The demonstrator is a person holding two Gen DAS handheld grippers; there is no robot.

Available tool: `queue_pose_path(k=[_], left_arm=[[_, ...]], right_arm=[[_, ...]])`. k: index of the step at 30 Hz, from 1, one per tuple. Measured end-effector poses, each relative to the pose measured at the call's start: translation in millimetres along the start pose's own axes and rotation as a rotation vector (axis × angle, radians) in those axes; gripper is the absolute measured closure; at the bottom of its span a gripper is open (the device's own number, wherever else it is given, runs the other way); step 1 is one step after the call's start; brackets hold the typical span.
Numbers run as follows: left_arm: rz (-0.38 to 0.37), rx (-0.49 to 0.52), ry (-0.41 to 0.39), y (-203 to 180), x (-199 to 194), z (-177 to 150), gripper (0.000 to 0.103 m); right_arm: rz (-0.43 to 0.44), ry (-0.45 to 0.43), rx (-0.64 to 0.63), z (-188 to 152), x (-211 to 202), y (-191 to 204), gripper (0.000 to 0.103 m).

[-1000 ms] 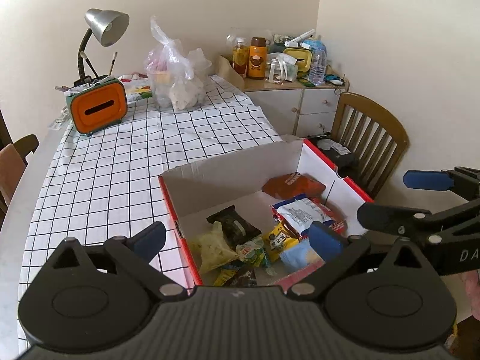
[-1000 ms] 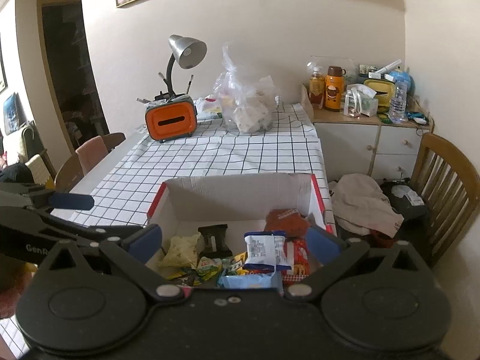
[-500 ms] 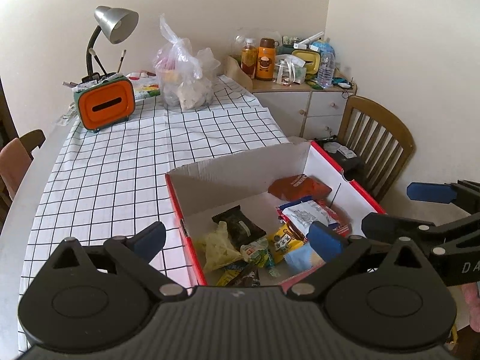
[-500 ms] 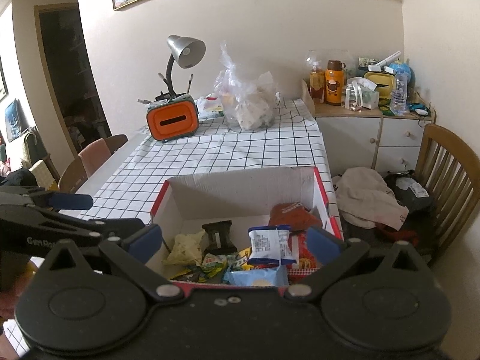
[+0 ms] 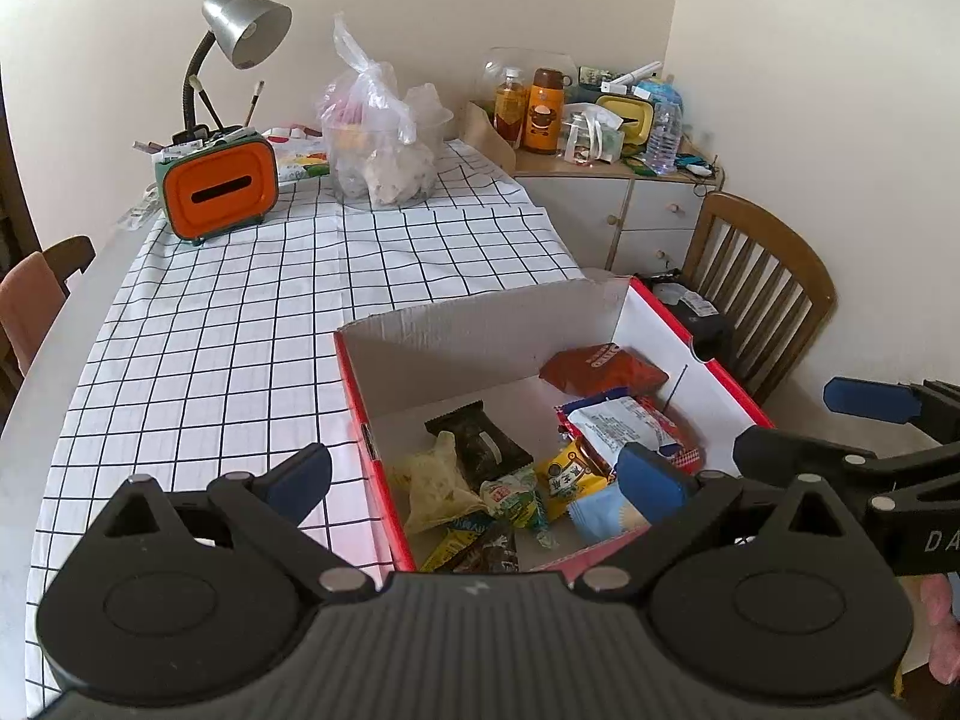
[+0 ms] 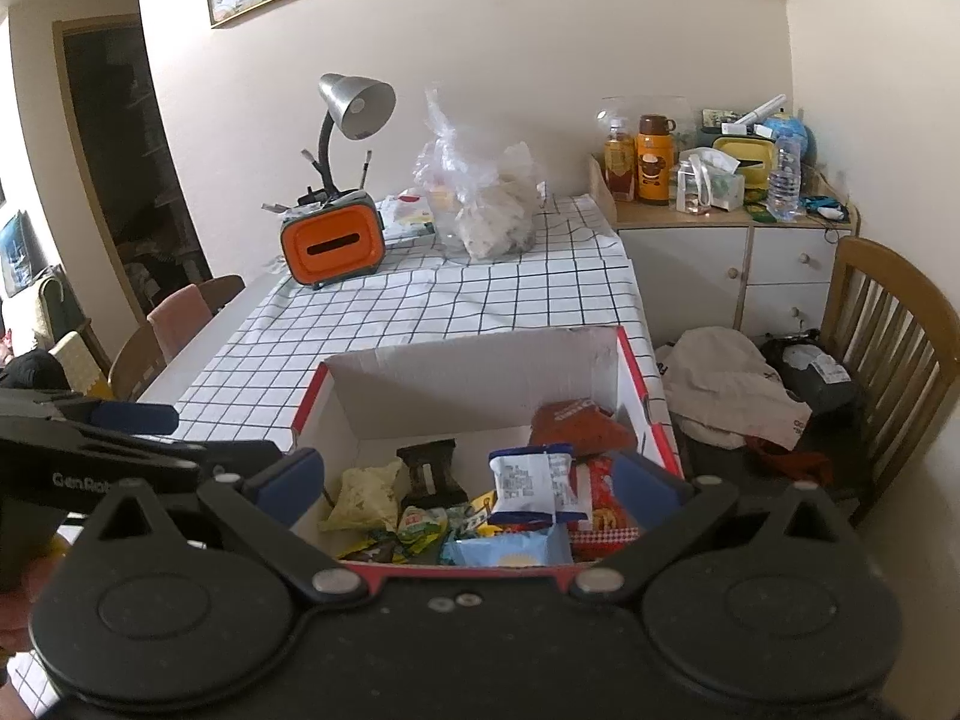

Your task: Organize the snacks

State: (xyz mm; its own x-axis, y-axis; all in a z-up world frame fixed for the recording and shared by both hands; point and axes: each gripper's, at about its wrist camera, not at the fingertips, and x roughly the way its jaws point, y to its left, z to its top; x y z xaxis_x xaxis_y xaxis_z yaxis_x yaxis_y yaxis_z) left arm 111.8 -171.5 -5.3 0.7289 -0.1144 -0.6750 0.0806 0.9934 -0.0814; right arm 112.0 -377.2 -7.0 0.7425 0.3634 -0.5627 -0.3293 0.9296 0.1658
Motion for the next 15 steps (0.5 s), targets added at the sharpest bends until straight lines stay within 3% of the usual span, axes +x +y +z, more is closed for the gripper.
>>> queue_pose_path(k=[15], left_arm=[[0.003,-0.008,0.004,0.0,0.5,-1.4,0.001]], right_arm=[[-0.008,0.001,0.012,-4.2,0.9,-1.1,0.0]])
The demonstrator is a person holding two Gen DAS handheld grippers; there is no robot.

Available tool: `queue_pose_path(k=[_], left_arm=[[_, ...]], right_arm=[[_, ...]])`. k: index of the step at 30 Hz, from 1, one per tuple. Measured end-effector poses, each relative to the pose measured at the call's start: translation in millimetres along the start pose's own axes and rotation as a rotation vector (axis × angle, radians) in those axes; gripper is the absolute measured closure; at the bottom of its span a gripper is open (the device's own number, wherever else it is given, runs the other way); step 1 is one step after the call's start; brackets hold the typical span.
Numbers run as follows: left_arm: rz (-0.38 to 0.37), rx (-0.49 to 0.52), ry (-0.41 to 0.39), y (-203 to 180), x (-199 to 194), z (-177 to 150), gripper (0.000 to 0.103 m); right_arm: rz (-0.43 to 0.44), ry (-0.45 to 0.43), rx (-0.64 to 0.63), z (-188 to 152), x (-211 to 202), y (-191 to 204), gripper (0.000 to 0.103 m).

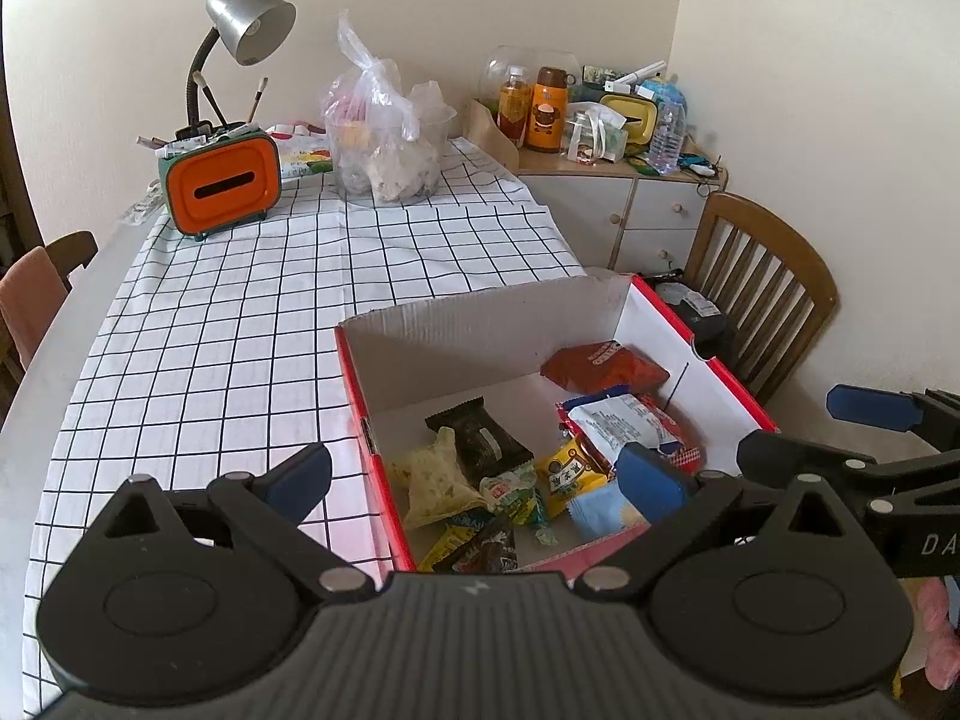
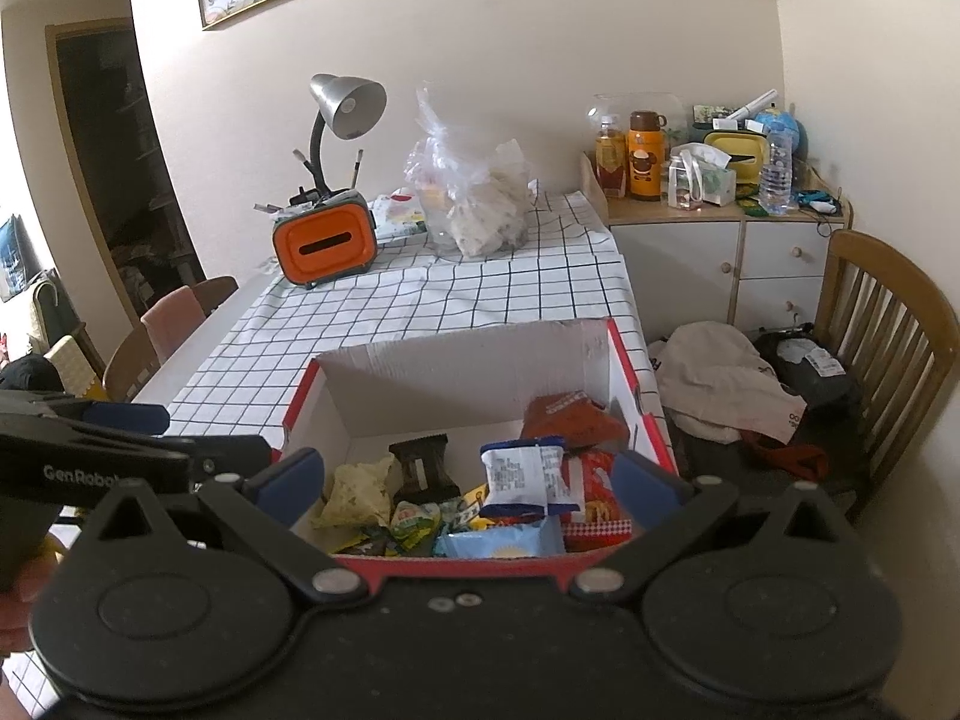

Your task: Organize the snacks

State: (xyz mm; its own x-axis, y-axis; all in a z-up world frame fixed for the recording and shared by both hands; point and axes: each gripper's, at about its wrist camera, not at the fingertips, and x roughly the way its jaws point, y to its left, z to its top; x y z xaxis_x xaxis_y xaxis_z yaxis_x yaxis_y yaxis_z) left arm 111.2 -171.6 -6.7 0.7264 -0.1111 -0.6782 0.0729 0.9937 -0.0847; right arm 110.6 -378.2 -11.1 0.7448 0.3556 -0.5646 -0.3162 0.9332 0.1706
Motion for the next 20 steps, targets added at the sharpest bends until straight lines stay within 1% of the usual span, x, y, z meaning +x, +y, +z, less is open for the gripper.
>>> queue_pose_path(k=[9,12,20], left_arm=[[-0.001,-0.006,0.01,-0.5,2.9,-3.1,0.001],[0.009,-0.005,0.016,-1.0,4.5,-4.6,0.001],[0.001,-0.016,0.033,-0.6,5.9,-5.8,0.001]], right_arm=[[0.002,0.008,0.008,-3.6,1.6,0.1,0.0],[0.001,0.01,0.008,-4.8,2.3,0.3,0.0],[0.002,0.016,0.019,-6.5,2.2,-0.7,0.0]])
